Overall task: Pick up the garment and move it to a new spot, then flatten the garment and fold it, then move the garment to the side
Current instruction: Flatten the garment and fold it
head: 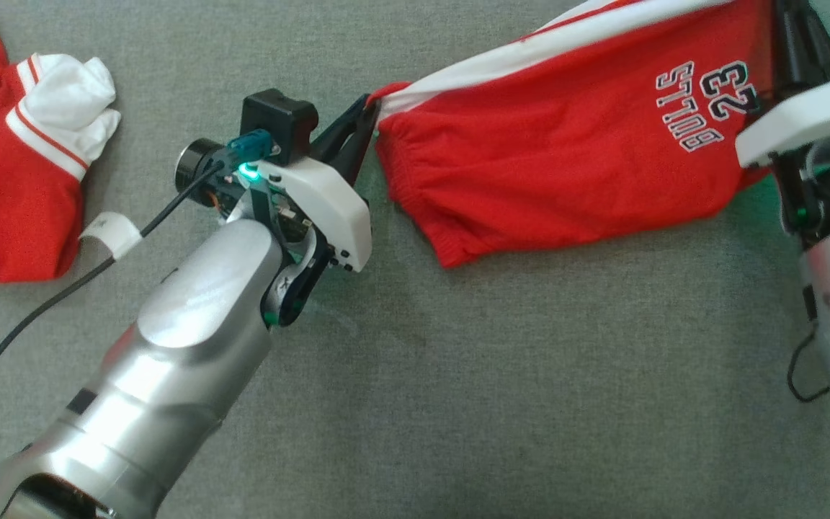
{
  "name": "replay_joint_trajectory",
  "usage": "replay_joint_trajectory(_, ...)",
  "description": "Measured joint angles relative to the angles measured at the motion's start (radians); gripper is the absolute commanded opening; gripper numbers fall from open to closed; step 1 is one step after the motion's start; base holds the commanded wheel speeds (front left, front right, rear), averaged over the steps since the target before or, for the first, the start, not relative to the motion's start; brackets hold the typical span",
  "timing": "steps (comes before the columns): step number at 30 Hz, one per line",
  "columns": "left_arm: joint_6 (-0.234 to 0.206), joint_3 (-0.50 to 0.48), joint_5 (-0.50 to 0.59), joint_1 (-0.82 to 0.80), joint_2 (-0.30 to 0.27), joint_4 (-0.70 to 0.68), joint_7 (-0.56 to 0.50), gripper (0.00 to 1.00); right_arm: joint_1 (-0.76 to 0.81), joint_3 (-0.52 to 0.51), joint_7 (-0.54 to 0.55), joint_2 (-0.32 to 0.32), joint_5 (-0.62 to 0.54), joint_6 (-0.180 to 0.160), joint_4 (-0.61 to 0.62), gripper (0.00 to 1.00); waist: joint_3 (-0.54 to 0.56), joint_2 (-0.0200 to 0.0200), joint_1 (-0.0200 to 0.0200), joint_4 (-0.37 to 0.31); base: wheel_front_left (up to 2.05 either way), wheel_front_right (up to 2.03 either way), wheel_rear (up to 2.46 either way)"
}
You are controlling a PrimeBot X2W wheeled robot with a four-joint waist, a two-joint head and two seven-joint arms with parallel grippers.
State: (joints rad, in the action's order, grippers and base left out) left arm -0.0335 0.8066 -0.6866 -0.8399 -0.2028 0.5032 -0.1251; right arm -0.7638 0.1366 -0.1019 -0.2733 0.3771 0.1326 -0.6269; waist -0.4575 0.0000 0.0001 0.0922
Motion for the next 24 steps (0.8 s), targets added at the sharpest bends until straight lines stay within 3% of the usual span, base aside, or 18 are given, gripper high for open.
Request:
replay_joint_trajectory(3,0.0,0.001,0.008,-0.008,0.003,0.018,0.023,0.0,-0.05,0.026,-0.032,-0.001,0.001,0.0,-0.065,0.0,-0.009,0.0,0.0,0.001,0.0,0.0,0.0)
replay_joint_trajectory(5,0.0,0.001,0.016,-0.013,0.005,0.031,0.04,0.29,-0.074,0.036,-0.045,0.0,0.003,0.0,-0.108,0.0,-0.012,0.0,-0.0001,0.003,0.0,0.0,0.0)
replay_joint_trajectory(6,0.0,0.001,0.019,-0.016,0.005,0.038,0.047,0.4,-0.083,0.042,-0.051,0.002,0.008,0.0,-0.128,0.14,-0.014,0.0,-0.0001,0.003,0.0,0.0,0.0)
replay_joint_trajectory(7,0.0,0.001,0.019,-0.018,0.006,0.043,0.05,0.5,-0.092,0.047,-0.06,0.003,0.013,0.0,-0.146,0.5,-0.015,0.0,0.0,0.004,0.0,0.0,0.0)
replay_joint_trajectory(8,0.0,0.0,0.019,-0.018,0.006,0.05,0.057,0.66,-0.098,0.051,-0.068,0.006,0.02,0.0,-0.162,1.0,-0.016,0.0,0.0,0.004,0.0,0.0,0.0)
replay_joint_trajectory(9,0.0,0.0,0.019,-0.018,0.006,0.057,0.061,0.87,-0.104,0.058,-0.076,0.008,0.028,0.0,-0.176,1.0,-0.016,0.0,0.0,0.004,0.0,0.0,0.0)
replay_joint_trajectory(10,0.0,0.0,0.019,-0.018,0.006,0.063,0.066,0.98,-0.109,0.064,-0.089,0.008,0.029,0.0,-0.185,1.0,-0.016,0.0,-0.0001,0.003,0.0,0.0,0.0)
replay_joint_trajectory(17,-0.009,0.0,0.029,-0.013,0.01,0.083,0.14,1.0,-0.105,0.135,-0.141,0.007,0.102,0.0,-0.179,1.0,0.007,0.0,-0.0002,0.0,0.0,0.0,0.0)
replay_joint_trajectory(21,-0.113,-0.014,0.091,0.037,0.005,0.046,0.307,1.0,-0.029,0.162,-0.146,-0.009,0.172,0.0,-0.139,1.0,0.044,0.0,-0.0002,-0.001,0.0,0.0,0.0)
replay_joint_trajectory(24,-0.202,-0.035,0.147,0.108,-0.003,-0.008,0.367,1.0,0.046,0.16,-0.146,-0.032,0.193,0.0,-0.145,1.0,0.071,0.0,-0.0003,0.006,0.0,0.0,0.0)
